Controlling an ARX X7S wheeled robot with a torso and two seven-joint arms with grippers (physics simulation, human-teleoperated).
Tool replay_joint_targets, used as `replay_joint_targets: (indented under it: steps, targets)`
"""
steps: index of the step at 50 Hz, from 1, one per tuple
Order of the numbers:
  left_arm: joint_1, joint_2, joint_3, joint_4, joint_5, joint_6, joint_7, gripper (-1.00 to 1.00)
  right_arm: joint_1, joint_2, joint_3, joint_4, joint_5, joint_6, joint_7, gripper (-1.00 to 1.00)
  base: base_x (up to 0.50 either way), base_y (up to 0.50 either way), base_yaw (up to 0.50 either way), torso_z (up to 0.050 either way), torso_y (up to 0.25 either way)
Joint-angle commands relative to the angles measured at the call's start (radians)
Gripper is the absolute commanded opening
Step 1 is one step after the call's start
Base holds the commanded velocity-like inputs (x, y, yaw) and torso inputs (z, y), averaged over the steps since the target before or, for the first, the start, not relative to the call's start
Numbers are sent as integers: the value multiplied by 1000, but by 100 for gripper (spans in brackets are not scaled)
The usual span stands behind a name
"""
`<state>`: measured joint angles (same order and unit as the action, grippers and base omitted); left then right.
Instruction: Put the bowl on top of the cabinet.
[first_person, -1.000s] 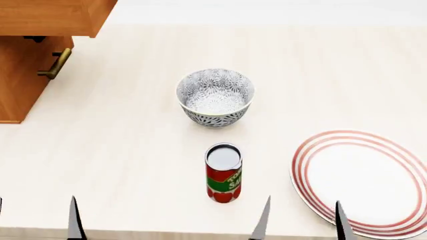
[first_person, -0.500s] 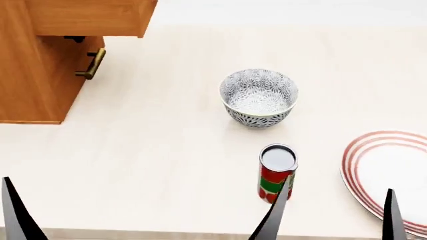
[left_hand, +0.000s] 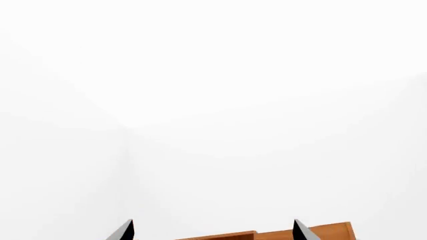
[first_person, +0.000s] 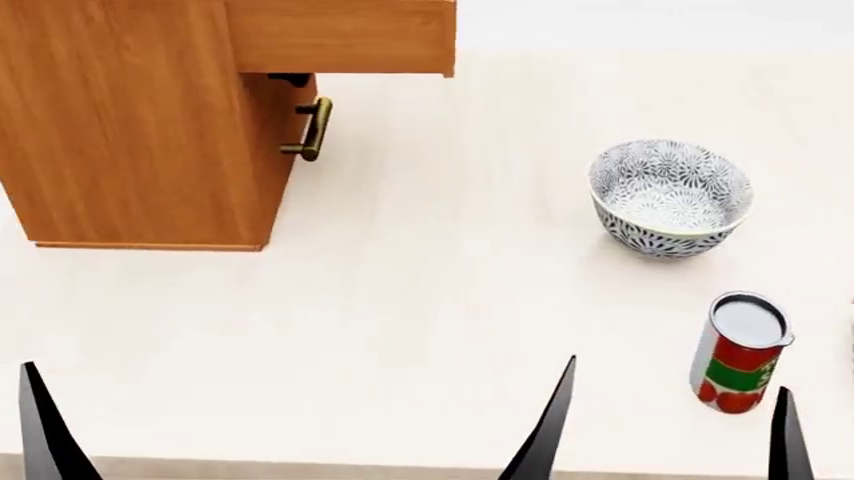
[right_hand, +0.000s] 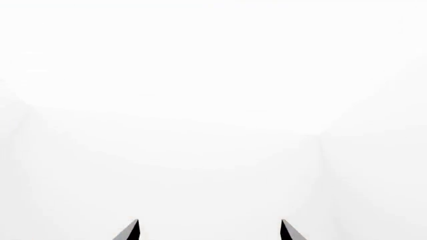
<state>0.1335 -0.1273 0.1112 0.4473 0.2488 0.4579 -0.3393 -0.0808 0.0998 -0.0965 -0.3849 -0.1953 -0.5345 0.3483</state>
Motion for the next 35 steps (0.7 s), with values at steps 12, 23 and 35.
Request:
replay_joint_targets:
  steps: [12, 23, 35]
  targets:
    - [-2, -23, 20, -11, 3, 4, -31, 100, 1, 29, -26, 5, -10, -2, 35, 100, 0, 500, 0, 0, 0]
    - [-3, -31, 29, -5, 4, -3, -41, 100, 4, 39, -37, 5, -10, 14, 45, 100, 1, 289, 0, 0, 0]
    - [-4, -33, 37, -3, 9, -26, -52, 100, 3, 49, -47, 5, -9, 20, 57, 100, 0, 0, 0, 0, 0]
